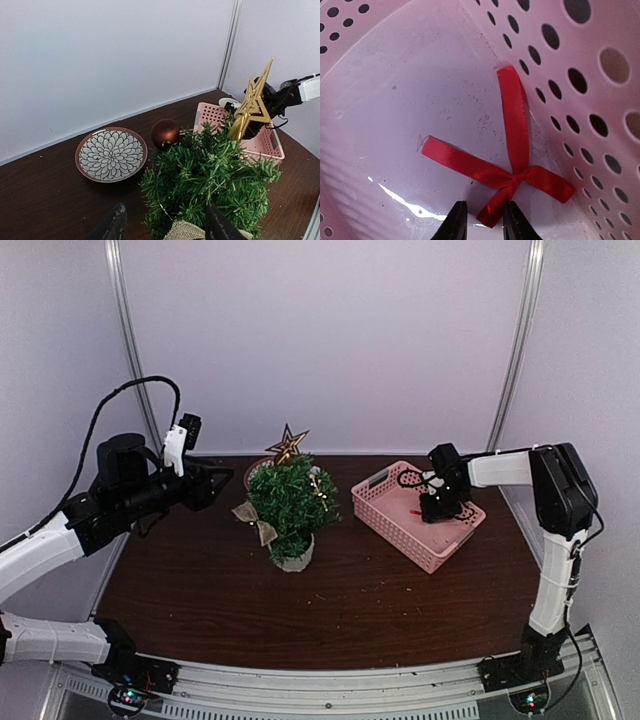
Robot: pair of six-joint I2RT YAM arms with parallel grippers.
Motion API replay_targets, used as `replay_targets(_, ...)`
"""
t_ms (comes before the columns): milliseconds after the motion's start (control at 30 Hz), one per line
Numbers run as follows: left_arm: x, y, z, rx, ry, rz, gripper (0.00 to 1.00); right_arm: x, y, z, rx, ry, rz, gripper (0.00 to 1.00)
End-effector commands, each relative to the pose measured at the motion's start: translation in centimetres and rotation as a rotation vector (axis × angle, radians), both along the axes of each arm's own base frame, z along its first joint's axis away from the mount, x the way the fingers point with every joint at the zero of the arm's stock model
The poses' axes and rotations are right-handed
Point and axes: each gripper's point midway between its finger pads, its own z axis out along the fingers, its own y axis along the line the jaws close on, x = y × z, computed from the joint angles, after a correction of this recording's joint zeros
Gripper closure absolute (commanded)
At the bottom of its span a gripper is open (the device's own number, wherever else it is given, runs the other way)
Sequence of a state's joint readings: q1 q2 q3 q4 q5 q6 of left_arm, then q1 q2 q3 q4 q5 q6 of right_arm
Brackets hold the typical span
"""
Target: Decorate the small christmas tree
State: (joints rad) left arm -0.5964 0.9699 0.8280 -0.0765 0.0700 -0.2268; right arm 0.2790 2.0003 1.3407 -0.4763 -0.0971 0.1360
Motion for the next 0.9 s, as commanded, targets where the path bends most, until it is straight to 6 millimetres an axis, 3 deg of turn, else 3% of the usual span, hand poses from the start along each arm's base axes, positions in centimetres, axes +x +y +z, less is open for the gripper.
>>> replay_targets(0,0.4,0.3,1.1,-0.021,-0.048,0.015,0.46,0.9,-0.7,0.0,-0.022,0.005,-0.03,0.72)
replay_targets(100,0.4,0.3,1.2,-0.019,-0.053,0.018,0.46,0.7,-0.6,-0.4,-0.021,0.022,-0.031,0.81)
replay_targets(233,0.3,0.5,1.1,-0.017,-0.055,0.02,0.46,0.5,-0.6,0.2,-0.017,0.014,-0.025,0.99)
replay_targets(300,0.2,0.5,1.1,-0.017,-0.057,0.021,0.46,0.3,-0.6,1.1,-0.007,-0.004,-0.021,1.0)
replay_targets(567,0.2,0.5,1.0,-0.014,-0.057,0.018,0.46,-1.2,1.5,8.3,0.157,-0.124,0.041,1.0)
replay_targets(867,-1.3,-0.5,1.6,-0.009,-0.113,-0.086,0.46,-6.3,6.5,15.2,0.433,-0.158,0.231,1.0)
